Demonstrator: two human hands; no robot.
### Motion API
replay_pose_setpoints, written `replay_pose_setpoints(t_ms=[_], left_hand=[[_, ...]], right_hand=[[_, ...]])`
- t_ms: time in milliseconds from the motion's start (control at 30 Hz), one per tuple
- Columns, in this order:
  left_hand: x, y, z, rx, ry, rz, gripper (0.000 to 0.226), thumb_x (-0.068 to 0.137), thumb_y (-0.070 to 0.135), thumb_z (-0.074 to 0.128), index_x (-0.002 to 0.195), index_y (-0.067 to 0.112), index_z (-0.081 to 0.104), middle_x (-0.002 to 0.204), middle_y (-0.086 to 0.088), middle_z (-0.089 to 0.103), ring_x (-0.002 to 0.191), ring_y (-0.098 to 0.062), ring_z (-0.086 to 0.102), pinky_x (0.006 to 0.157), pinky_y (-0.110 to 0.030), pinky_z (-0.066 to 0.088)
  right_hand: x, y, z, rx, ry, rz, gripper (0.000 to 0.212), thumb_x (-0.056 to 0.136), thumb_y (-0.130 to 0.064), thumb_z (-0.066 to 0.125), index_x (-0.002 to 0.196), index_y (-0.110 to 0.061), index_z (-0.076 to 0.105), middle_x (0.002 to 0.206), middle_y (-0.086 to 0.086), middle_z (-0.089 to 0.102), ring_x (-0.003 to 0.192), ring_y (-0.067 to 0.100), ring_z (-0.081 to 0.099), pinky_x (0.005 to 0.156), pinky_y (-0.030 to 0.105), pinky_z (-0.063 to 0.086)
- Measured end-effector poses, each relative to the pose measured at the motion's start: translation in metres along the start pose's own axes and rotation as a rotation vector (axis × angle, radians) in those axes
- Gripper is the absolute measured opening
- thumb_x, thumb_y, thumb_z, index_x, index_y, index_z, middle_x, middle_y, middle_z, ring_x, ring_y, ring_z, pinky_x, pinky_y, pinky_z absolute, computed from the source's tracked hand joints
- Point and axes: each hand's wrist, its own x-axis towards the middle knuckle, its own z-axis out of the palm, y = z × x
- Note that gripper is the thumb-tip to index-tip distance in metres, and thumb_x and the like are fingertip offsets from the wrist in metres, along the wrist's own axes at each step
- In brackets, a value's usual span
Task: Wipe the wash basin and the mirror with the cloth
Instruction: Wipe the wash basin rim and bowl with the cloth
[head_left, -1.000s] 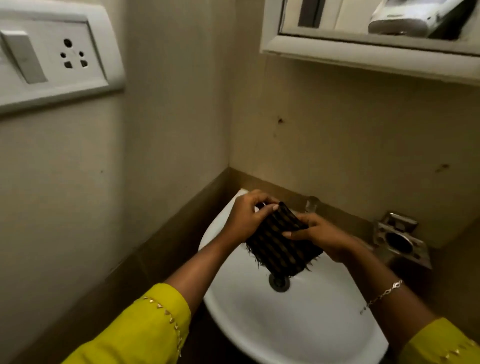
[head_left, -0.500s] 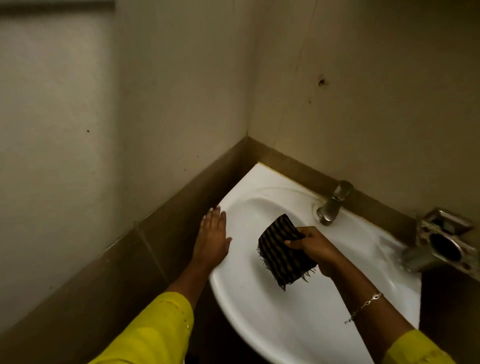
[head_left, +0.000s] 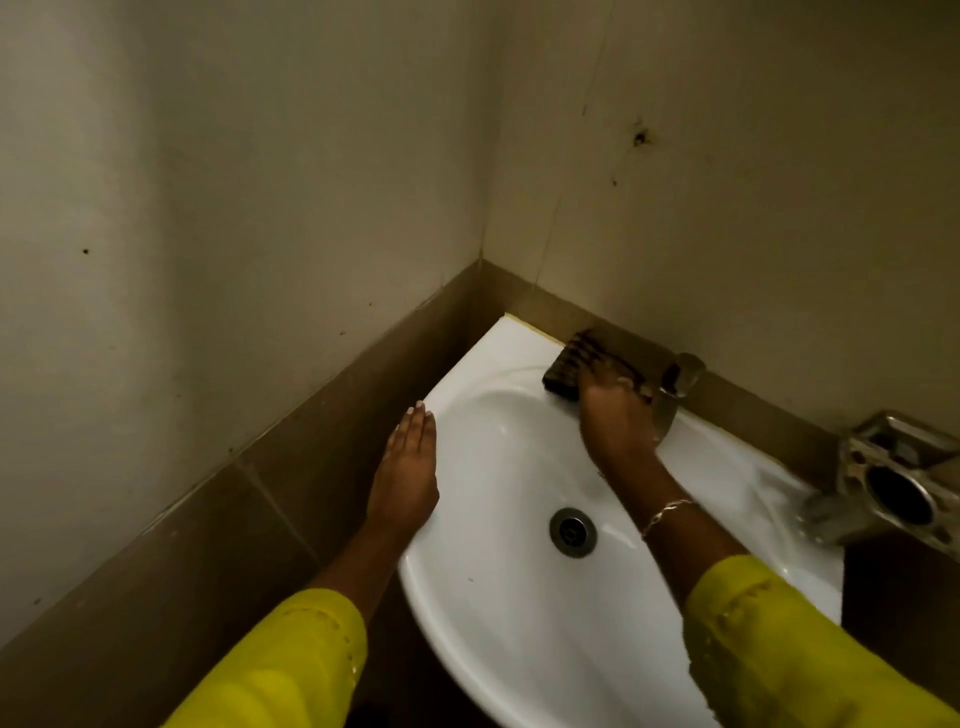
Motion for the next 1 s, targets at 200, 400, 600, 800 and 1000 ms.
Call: replay_pose_setpoints(t_ms=[200,400,600,800,1000], left_hand=[[0.005,0.003,0.002,0.048,0.039,0.023,0.077,0.043,-0.014,0.077,0.116,-0.012,0.053,0.12,-0.027,0.057,0.108,-0.039,0.057,0.089,-0.044,0.036],[0.003,0.003,0.001,0.037,0.042,0.019,0.075,0.047,-0.013,0.077,0.118,-0.012,0.051,0.121,-0.028,0.056,0.11,-0.04,0.056,0.091,-0.045,0.034],[-0.001,0.002,0.002,-0.011,0.042,-0.005,0.07,0.058,-0.013,0.072,0.123,-0.012,0.046,0.128,-0.028,0.05,0.116,-0.042,0.049,0.095,-0.047,0.028],[0.002,-0.001,0.003,-0.049,0.055,-0.019,0.068,0.065,-0.011,0.068,0.127,-0.011,0.042,0.133,-0.028,0.044,0.122,-0.041,0.044,0.099,-0.046,0.024],[-0.001,0.003,0.001,-0.157,0.047,-0.05,0.064,0.078,-0.006,0.058,0.135,-0.005,0.03,0.145,-0.021,0.029,0.134,-0.034,0.028,0.107,-0.035,0.015]], right_hand=[[0.002,0.012,0.064,0.047,-0.276,0.02,0.079,0.091,-0.045,0.049,0.146,-0.007,0.007,0.154,0.02,0.007,0.141,0.036,0.008,0.114,0.045,0.011],[0.013,0.016,0.076,0.062,-0.223,0.001,0.075,0.095,-0.051,0.032,0.147,-0.013,-0.005,0.155,0.019,-0.007,0.142,0.037,-0.008,0.115,0.046,-0.002],[0.035,0.022,0.082,0.117,-0.13,0.05,0.072,0.092,-0.059,0.011,0.148,-0.013,0.007,0.155,0.02,0.001,0.142,0.037,0.0,0.115,0.049,0.004],[0.052,0.026,0.085,0.15,-0.077,0.088,0.117,0.057,-0.074,-0.033,0.148,-0.015,0.01,0.155,0.02,0.003,0.142,0.037,0.003,0.113,0.05,0.007],[0.02,0.025,0.092,0.14,-0.05,0.027,0.068,0.09,-0.049,0.019,0.147,-0.012,0.015,0.154,0.02,0.009,0.142,0.039,0.005,0.114,0.05,0.003]])
